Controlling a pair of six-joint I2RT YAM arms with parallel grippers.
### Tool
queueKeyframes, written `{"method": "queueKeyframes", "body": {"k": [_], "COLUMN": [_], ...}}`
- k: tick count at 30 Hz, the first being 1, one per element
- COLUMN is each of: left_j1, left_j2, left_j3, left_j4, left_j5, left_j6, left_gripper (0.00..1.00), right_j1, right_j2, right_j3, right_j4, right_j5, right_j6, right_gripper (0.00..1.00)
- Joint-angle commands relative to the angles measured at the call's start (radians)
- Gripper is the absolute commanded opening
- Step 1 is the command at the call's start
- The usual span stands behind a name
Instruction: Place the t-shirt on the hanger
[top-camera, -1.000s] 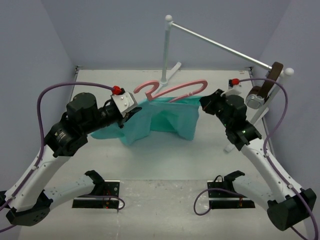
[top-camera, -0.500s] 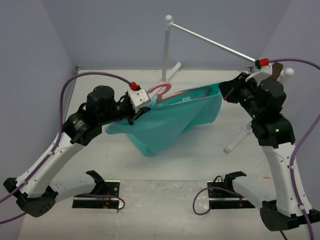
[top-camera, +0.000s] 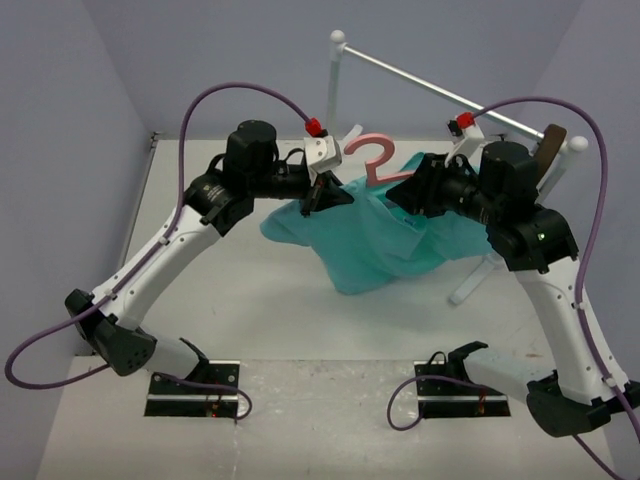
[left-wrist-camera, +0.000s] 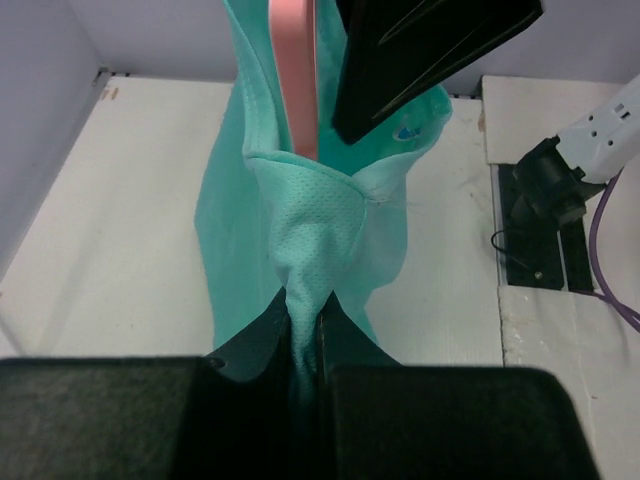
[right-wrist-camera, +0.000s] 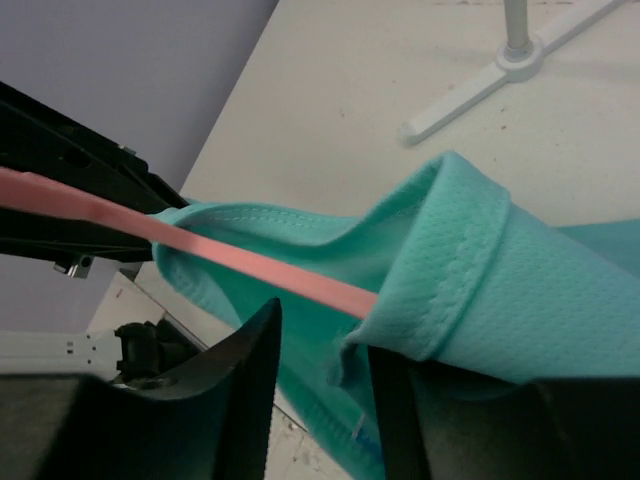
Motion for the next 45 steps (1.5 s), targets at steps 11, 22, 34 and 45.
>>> {"method": "queueKeyframes", "body": {"k": [11, 22, 34, 45], "left_j1": [0.104, 0.078, 0.067, 0.059], "left_j2": [0.159, 0.169, 0.248, 0.242], "left_j3": [0.062, 0.025, 0.071, 0.078], "left_j4": [-0.069, -0.104, -0.173, -0.303], "left_j5": [0.519, 0.383, 0.529, 0.538], "left_j6": [0.138, 0.142, 0.185, 0.287], "left_gripper": [0.0, 0.0, 0.0, 0.0], "right_j1": [-0.032, -0.016, -0.012, -0.013], "right_j2": [-0.125, 0.048, -0.132, -0.017], "right_j3": [0.171, 0.172, -0.147, -0.102], "right_j4": [-0.132, -0.185, 0.185, 0.342], "right_j5": [0.034, 0.185, -0.264, -0.363], "right_j6": [-0.255, -0.247, -0.362, -0.298], "right_gripper": [0.71, 0.61, 0.65, 0.24]}}
